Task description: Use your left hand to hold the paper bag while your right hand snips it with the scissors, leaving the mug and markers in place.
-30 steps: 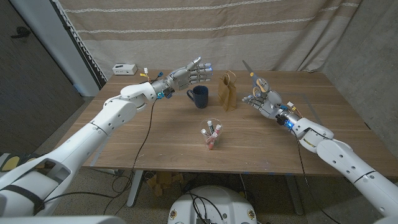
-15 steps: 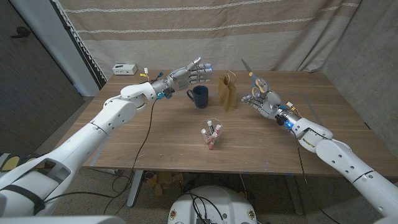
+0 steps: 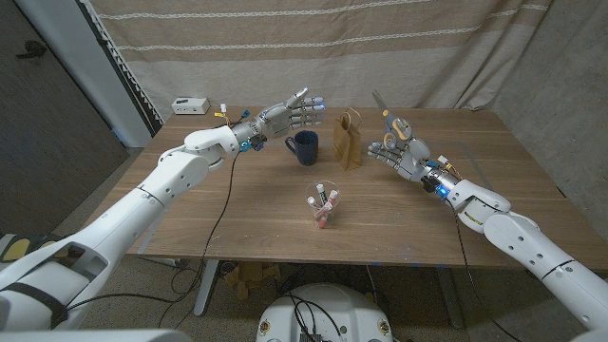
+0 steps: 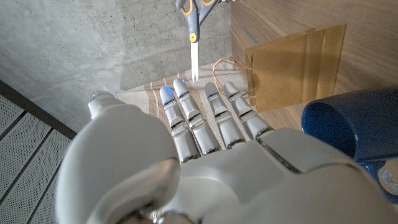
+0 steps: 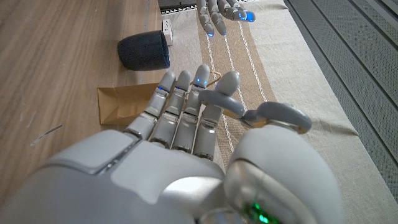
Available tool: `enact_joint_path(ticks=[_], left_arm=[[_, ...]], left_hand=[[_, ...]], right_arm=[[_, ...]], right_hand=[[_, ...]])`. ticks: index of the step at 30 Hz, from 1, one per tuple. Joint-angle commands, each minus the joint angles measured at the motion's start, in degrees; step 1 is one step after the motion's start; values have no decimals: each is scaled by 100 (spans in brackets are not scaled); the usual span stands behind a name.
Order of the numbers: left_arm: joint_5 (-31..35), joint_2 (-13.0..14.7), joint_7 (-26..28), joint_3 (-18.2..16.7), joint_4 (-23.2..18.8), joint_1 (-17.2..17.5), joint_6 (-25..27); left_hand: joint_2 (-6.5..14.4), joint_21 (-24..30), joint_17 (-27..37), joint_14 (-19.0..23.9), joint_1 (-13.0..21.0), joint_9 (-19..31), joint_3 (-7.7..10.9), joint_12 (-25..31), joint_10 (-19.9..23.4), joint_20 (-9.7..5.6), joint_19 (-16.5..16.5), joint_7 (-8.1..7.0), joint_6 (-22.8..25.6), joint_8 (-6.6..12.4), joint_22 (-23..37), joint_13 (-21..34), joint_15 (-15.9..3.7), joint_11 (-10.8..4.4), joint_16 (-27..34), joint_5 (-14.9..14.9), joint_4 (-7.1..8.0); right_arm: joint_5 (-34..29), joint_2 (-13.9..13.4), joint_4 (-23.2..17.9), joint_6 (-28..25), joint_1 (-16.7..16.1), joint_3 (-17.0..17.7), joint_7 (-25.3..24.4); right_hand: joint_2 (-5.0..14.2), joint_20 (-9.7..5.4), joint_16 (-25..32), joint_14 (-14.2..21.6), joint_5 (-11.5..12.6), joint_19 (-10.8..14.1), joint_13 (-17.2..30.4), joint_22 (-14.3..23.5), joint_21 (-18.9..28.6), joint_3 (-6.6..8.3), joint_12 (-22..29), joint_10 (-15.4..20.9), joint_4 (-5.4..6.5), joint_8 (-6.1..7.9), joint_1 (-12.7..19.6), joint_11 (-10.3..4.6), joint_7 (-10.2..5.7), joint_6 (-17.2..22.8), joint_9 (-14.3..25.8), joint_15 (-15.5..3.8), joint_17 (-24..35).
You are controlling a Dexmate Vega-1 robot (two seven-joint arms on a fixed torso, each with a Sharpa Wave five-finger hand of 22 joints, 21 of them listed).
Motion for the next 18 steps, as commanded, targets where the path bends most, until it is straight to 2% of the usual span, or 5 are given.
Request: enact_joint_path(ticks=[1, 10, 13, 16, 18], left_arm=[[9, 13, 24, -8, -37, 19, -13], [11, 25, 46, -16, -59, 33, -13], [7, 26, 63, -24, -60, 35, -11], [15, 32, 74, -25, -60, 34, -10], [17, 35, 84, -27, -58, 30, -1]], left_hand=[[22, -19, 9, 38, -1, 17, -19, 20, 77, -428, 58, 17, 44, -22, 29, -4, -903, -10, 20, 54, 0], [22, -28, 9, 40, 4, 17, -18, 17, 90, -438, 66, 1, 88, -16, 29, -5, -902, -13, 20, 56, -2], [21, -32, 9, 41, 6, 16, -19, 15, 93, -438, 70, 9, 97, -17, 29, -6, -902, -13, 20, 57, -4], [21, -37, 9, 41, 9, 16, -19, 13, 98, -437, 70, 11, 92, -24, 30, -6, -902, -13, 19, 58, -5], [21, -42, 9, 41, 10, 16, -19, 12, 101, -432, 67, 13, 91, -28, 30, -6, -902, -13, 19, 59, -5]], right_arm=[[-124, -76, 9, 150, -8, -20, 205], [-250, -192, -19, 212, 3, -38, 327], [-316, -263, -30, 227, 14, -42, 384], [-391, -350, -61, 217, 31, -49, 398], [-382, -400, -87, 168, 37, -43, 391]], right_hand=[[-87, 86, -119, -171, 40, -45, -15, 14, -69, -387, -141, -196, 338, -82, -220, 40, 444, 267, -71, -220, -30], [-148, 323, -368, -475, 83, -190, -39, 4, -232, -572, -462, -648, 530, -310, -646, 208, 462, -113, -223, 123, -94], [-170, 368, -418, -521, 91, -215, -43, 2, -269, -616, -535, -747, 578, -352, -756, 210, 476, -185, -246, 205, -105], [-191, 400, -559, -719, 120, -418, -47, -4, -405, -655, -660, -898, 624, -378, -868, 250, 457, -341, -202, 335, -124], [-194, 362, -586, -736, 132, -441, -48, -8, -435, -658, -699, -947, 628, -389, -880, 281, 454, -384, -198, 291, -128]])
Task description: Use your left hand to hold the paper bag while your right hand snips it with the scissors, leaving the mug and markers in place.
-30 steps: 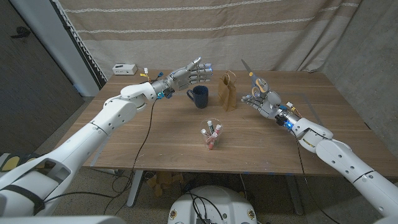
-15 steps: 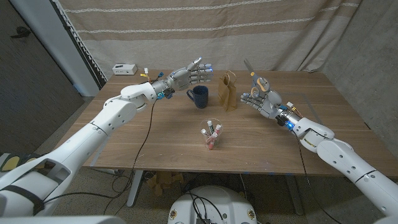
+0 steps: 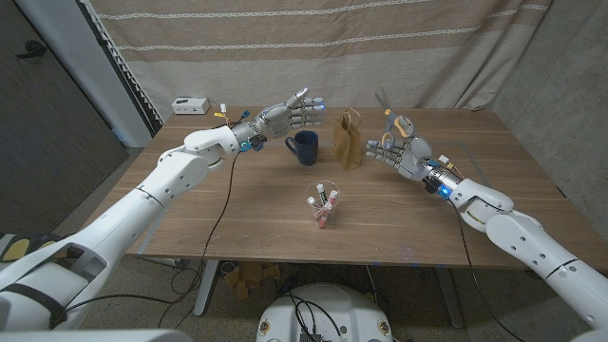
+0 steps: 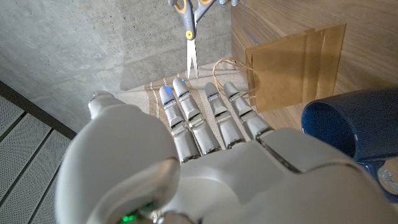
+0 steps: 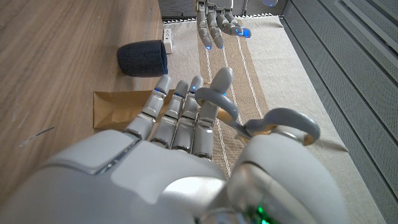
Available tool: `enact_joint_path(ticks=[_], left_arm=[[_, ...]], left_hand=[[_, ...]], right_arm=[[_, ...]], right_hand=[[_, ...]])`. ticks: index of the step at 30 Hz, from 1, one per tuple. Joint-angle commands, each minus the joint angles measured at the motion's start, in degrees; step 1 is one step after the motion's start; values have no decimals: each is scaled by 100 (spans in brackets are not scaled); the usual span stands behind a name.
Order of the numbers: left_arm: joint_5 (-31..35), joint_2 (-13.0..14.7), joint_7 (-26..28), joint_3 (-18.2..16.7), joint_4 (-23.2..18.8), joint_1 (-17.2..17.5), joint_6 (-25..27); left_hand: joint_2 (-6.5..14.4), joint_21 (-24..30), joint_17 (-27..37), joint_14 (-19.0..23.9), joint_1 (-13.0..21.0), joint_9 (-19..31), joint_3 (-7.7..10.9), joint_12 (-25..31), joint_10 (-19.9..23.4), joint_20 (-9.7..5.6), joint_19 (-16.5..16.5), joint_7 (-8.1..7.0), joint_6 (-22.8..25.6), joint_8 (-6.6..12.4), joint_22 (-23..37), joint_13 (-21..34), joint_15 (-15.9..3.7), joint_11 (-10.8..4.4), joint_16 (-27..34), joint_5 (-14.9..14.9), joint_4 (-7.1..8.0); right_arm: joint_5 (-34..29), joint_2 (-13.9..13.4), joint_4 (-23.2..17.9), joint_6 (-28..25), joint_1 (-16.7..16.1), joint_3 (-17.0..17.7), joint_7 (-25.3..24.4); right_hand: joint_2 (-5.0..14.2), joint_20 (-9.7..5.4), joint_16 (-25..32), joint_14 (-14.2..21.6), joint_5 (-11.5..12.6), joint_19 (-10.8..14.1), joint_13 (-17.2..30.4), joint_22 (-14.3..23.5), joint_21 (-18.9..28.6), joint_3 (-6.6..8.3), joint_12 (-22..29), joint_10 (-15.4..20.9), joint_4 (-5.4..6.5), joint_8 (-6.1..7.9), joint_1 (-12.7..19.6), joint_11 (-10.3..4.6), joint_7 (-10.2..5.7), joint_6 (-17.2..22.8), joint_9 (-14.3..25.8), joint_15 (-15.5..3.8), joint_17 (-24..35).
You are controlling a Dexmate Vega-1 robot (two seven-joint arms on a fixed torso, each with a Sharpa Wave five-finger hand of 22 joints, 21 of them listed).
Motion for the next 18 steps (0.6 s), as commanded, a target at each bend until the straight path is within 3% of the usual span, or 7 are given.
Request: enact_joint_path(ticks=[1, 10, 18], left_arm=[[12, 16, 57, -19, -12, 8, 0], [179, 62, 184, 7, -36, -16, -11], [471, 4, 473, 51, -81, -57, -140]], left_hand=[[21, -20, 9, 41, 10, 15, -19, 12, 53, -435, 71, 21, 64, -7, 30, -6, -902, -1, 19, 21, -6], [16, -31, 9, 41, 6, 15, -24, 4, 50, -435, 73, 0, 49, -22, 30, -7, -901, -1, 18, 21, -5], [-16, -43, 8, 45, -19, 15, -42, -36, -42, -447, 81, 46, -36, -64, 30, -8, -899, 9, 15, 16, 0]], right_arm=[[-177, -251, -55, -10, 63, -24, 173], [-240, -385, 16, 10, 144, -28, 386], [-238, -514, 56, 55, 63, 75, 481]], right_hand=[[-158, -36, -109, -153, 71, -121, 5, -11, -93, -651, -102, -124, 621, -61, -230, 43, 92, -47, 42, -8, -7], [-198, 21, -290, -362, 108, -248, 7, -27, -250, -690, -287, -366, 665, -124, -353, 85, 107, -362, 122, 137, -24], [-196, 62, -362, -433, 126, -300, 9, -33, -322, -692, -349, -430, 687, -146, -404, 125, 117, -470, 153, 141, -29]])
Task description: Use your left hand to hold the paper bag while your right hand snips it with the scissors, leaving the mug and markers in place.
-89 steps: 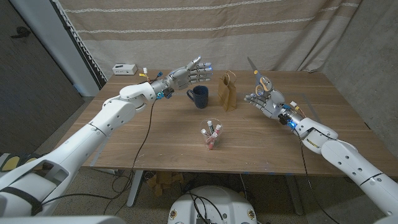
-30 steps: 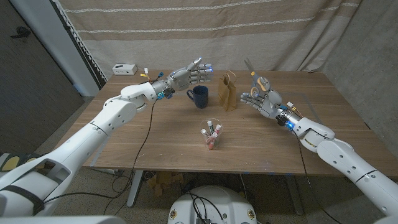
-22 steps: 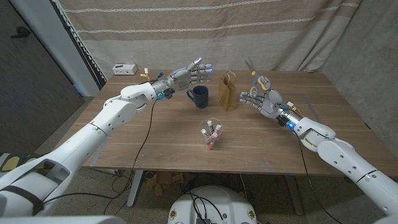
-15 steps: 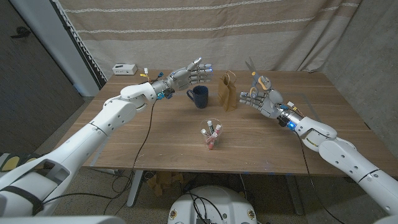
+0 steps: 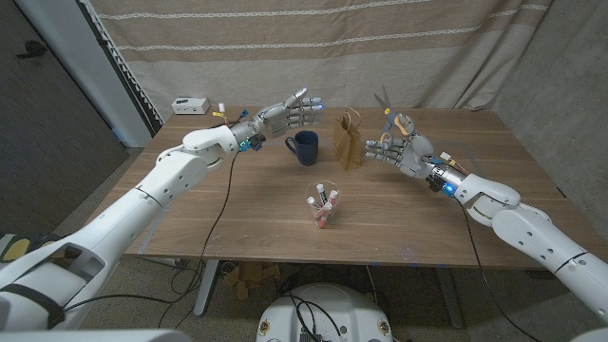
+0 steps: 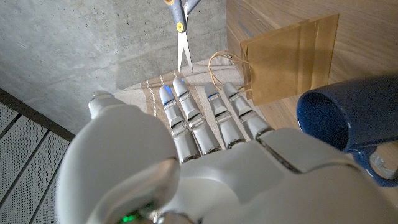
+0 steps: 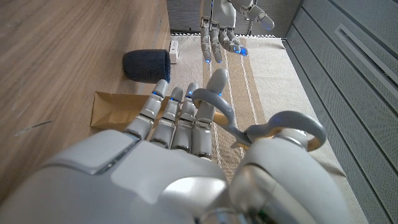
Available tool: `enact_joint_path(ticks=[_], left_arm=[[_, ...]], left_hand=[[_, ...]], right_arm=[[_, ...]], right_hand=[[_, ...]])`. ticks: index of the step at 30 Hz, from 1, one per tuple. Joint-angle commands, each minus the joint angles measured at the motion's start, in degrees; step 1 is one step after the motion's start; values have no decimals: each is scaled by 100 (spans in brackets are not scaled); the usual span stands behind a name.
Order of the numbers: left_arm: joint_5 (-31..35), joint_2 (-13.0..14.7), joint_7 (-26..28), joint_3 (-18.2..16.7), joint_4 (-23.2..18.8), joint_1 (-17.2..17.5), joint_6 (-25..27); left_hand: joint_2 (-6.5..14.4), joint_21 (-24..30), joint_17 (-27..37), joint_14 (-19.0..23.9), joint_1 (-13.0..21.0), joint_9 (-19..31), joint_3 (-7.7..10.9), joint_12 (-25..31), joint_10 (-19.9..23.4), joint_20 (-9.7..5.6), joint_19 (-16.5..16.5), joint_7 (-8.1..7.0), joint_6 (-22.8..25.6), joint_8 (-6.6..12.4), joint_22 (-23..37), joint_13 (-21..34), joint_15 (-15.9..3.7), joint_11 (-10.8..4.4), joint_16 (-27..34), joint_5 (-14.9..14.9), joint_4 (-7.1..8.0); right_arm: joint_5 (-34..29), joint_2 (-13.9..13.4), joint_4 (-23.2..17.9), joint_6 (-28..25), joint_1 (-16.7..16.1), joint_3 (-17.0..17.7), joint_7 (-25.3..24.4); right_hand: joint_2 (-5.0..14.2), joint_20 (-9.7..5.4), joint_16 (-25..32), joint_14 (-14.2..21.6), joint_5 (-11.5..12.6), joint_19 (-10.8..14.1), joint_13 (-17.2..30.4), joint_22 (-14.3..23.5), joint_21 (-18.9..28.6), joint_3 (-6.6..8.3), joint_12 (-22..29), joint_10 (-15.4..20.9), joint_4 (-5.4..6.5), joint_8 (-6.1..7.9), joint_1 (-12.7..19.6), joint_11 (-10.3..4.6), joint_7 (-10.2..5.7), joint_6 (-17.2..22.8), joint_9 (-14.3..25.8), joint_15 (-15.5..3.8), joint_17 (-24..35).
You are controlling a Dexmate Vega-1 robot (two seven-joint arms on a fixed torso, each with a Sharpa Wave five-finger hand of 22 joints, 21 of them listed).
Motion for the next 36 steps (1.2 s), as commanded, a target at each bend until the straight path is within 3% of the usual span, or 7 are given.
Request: enact_joint_path(ticks=[1, 16, 25, 36], left_arm=[[369, -73, 376, 59, -48, -33, -201], [1364, -163, 1510, 89, -275, 230, -716], [1852, -145, 1777, 220, -300, 126, -630], [2184, -227, 1832, 357, -288, -102, -522]], left_hand=[[-25, -25, 8, 48, -28, 15, -46, -49, -77, -467, 61, 46, -74, -56, 30, -8, -900, 10, 14, 14, 2], [-118, -88, 6, -118, -149, 35, -70, -175, -507, -409, 36, 218, -486, -142, 33, 1, -888, 17, -37, -3, 26], [-134, -101, 6, -172, -172, 42, -63, -204, -655, -400, 43, 214, -598, -147, 34, 5, -889, 32, -42, -5, 26], [-151, -126, 6, -240, -186, 48, -54, -208, -770, -395, 31, 208, -788, -168, 33, 9, -887, 34, -48, -5, 20]], right_arm=[[-38, -200, 59, 50, -51, 113, 171], [12, -353, 76, 44, -207, 247, 298], [73, -426, -7, 86, -432, 383, 360], [100, -617, -132, 92, -705, 587, 514]], right_hand=[[-88, 8, -62, -53, 42, -57, 8, -6, -38, -688, -59, -67, 680, -44, -172, 33, 12, -47, 15, 10, -3], [-77, 80, -161, -131, 68, -87, 11, -11, -130, -684, -152, -163, 706, -122, -231, 81, 7, -252, 16, 68, -10], [-47, 81, -205, -161, 86, -69, 13, -12, -161, -659, -189, -194, 696, -130, -205, 105, -4, -327, 43, 90, -14], [-27, 185, -310, -258, 106, -143, 15, -16, -266, -649, -252, -235, 698, -218, -212, 106, 7, -366, -74, 166, -21]])
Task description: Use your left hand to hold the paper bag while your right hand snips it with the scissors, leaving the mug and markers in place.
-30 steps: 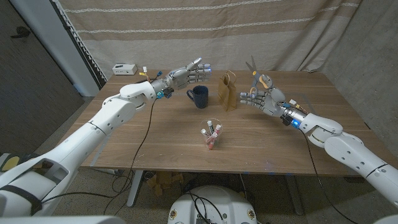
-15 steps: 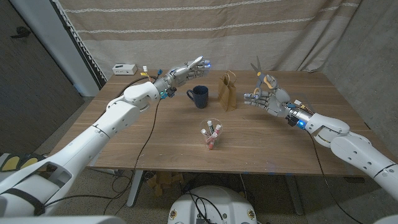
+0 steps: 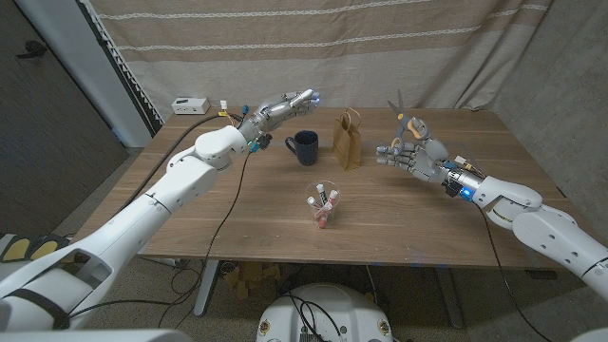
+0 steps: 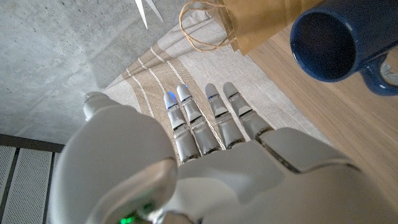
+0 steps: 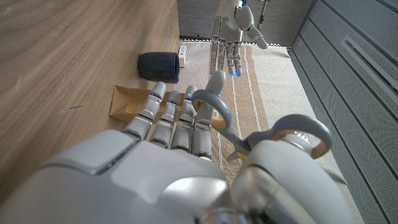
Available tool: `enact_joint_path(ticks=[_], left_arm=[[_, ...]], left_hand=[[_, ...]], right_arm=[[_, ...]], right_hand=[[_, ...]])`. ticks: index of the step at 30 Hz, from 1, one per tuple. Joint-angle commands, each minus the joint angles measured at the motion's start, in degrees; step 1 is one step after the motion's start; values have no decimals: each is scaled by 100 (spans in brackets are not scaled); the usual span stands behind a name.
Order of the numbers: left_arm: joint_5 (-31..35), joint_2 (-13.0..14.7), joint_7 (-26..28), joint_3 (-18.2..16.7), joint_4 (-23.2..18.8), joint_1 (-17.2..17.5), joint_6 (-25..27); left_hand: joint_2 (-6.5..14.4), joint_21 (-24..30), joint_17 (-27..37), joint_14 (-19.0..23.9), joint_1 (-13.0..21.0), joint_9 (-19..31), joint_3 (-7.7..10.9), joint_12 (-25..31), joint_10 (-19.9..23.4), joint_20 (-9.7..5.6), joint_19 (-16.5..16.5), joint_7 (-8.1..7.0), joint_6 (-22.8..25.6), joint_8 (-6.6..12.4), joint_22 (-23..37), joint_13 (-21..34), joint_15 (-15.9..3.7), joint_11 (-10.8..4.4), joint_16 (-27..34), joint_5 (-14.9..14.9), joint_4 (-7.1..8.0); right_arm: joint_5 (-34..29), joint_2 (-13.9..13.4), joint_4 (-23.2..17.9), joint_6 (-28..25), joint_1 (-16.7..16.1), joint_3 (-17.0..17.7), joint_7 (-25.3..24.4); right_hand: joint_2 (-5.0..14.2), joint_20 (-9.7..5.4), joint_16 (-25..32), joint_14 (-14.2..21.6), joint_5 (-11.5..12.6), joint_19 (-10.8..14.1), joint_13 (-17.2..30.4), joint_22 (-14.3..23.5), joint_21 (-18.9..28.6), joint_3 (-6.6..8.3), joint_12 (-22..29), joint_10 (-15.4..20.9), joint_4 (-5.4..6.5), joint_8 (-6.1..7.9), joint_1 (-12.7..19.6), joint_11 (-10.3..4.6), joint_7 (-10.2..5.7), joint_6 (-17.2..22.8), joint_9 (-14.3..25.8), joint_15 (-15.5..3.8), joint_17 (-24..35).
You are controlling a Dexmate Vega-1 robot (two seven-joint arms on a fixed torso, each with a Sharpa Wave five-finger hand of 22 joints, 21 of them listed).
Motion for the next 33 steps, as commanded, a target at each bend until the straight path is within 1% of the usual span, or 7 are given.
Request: enact_joint_path(ticks=[1, 3, 11, 16, 21, 26, 33], left_arm=[[310, -100, 94, 122, 33, -209, 95], [130, -154, -36, 91, 103, -222, 85], [379, -31, 111, 100, -78, -207, 131], [463, 52, 82, 80, -112, -223, 120], [704, 143, 147, 108, -159, -302, 200], [995, 224, 223, 157, -248, -403, 321], [1014, 224, 129, 172, -249, -506, 460]], left_hand=[[-10, -40, 17, -49, -44, 28, -29, -28, -51, -394, 30, 12, -100, -23, 33, 9, -918, 14, -19, -5, -5], [-17, -47, 17, -61, -49, 29, -28, -22, -62, -389, 27, -1, -160, -29, 32, 10, -916, 3, -18, -5, -7], [-22, -65, 17, -84, -56, 32, -23, -13, -92, -384, 9, 10, -254, -26, 32, 12, -916, 5, -14, -4, -9], [14, -163, 22, -382, -18, 42, 30, -71, -567, -368, -127, -38, -554, -2, 34, 20, -891, 52, -47, 15, -37], [121, -260, 25, -710, 136, 46, 117, -92, -934, -349, -289, -40, -628, 39, 33, 25, -846, 88, -79, 47, -93], [205, -297, 26, -850, 269, 47, 185, -65, -994, -347, -348, -45, -663, 49, 32, 27, -830, 90, -84, 68, -140], [310, -318, 24, -888, 465, 48, 280, -29, -1006, -362, -359, -52, -671, 68, 29, 28, -836, 84, -56, 95, -216]], right_arm=[[34, -192, -166, 8, -316, 226, 87], [40, -204, -166, 13, -333, 240, 148], [6, -180, -192, 29, -346, 235, 182], [-19, -185, -268, 23, -337, 227, 166], [-54, -231, -354, 49, -373, 272, 166], [-64, -253, -407, 101, -435, 325, 212], [-97, -272, -479, 184, -533, 396, 251]], right_hand=[[67, 71, -44, 15, 23, -4, 20, 8, -56, -374, 20, 143, 381, -89, -42, 75, 76, 3, -102, 17, 6], [68, 73, -39, 64, 25, 1, 24, 8, -74, -377, 40, 219, 390, -99, -62, 71, 83, 10, -121, -2, 7], [85, 87, -103, 13, 36, 8, 30, 7, -127, -373, -22, 132, 401, -151, -88, 85, 59, -38, -172, 29, 8], [96, 90, -118, 11, 41, 19, 32, 7, -142, -367, -31, 133, 400, -142, -85, 89, 58, -23, -167, 10, 8], [106, 96, -128, 13, 45, 22, 33, 7, -154, -360, -36, 137, 397, -142, -78, 90, 64, -33, -161, 6, 7], [121, 108, -146, 16, 51, 29, 34, 6, -174, -349, -51, 129, 391, -141, -64, 78, 53, -44, -154, 4, 6], [139, 107, -158, 31, 58, 44, 35, 6, -191, -336, -67, 116, 382, -141, -41, 81, 62, -55, -148, 6, 5]])
